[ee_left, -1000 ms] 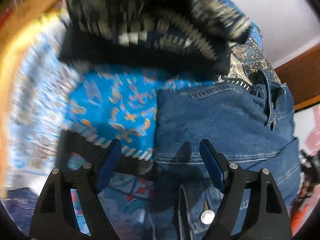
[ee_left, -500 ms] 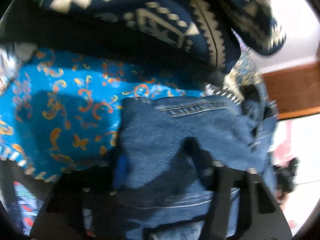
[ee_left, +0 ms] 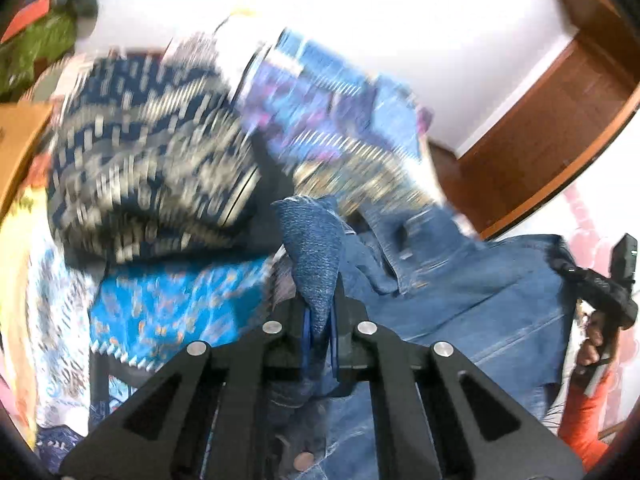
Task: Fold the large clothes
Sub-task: 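Grasp the jacket hem with the left tool while the right tool grasps the hem too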
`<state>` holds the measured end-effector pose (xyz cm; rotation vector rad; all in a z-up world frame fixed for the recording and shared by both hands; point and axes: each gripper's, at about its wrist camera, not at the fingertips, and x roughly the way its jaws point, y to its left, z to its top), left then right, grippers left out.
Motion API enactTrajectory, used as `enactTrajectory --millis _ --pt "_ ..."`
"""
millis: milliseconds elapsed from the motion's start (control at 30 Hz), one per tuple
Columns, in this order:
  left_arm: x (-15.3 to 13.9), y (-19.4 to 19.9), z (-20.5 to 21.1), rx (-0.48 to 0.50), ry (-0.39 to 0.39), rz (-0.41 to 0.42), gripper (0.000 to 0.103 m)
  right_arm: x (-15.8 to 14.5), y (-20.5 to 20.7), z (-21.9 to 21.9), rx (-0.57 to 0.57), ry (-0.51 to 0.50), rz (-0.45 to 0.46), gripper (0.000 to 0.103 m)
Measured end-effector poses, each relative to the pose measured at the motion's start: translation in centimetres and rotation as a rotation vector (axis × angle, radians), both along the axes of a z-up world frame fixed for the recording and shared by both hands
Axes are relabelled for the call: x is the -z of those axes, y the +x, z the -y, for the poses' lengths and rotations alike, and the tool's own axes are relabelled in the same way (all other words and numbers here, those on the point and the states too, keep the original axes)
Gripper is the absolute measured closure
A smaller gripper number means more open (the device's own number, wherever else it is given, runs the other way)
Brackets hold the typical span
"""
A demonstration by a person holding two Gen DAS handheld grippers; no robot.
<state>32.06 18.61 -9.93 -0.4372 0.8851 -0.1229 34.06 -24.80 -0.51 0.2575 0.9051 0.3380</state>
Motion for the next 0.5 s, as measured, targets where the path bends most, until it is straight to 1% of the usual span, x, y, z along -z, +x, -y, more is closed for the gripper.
enactTrajectory --millis 67,133,200,233,300,367,400,500 --pt "-2.9 -0.2 0.8 0.016 0.013 0.057 0.097 -1.4 0.1 -0.9 -0.023 -0.005 0.037 0.094" --pt "-5.2 -0.3 0.9 0.019 0.054 0.097 0.097 -2.8 0.4 -1.7 -0.034 -0.017 0.085 0.094" --pt "-7.1 0.0 1.1 0.013 0.106 0.138 0.097 -3.6 0.8 -2.1 -0.032 -0.024 0.12 0.094" --pt "-7.4 0.4 0.6 0.006 0.113 0.147 0.097 -3.8 1.3 -2.4 -0.029 -0.03 0.128 0.094" --pt "-7.7 1.2 -0.2 -0.012 0.11 0.152 0.097 -3.6 2.4 -2.4 -0.013 -0.034 0.13 0.094" --pt "-7.1 3.1 -0.9 -0.034 0.13 0.141 0.097 -2.6 3.8 -2.5 0.005 -0.048 0.117 0.094" --pt "-6.7 3.4 -1.0 -0.044 0.146 0.134 0.097 -2.2 4.4 -2.6 0.01 -0.06 0.107 0.094" --pt "-4.1 5.8 -1.8 -0.073 0.214 0.083 0.097 0.1 6.6 -2.6 0.028 -0.101 0.059 0.094"
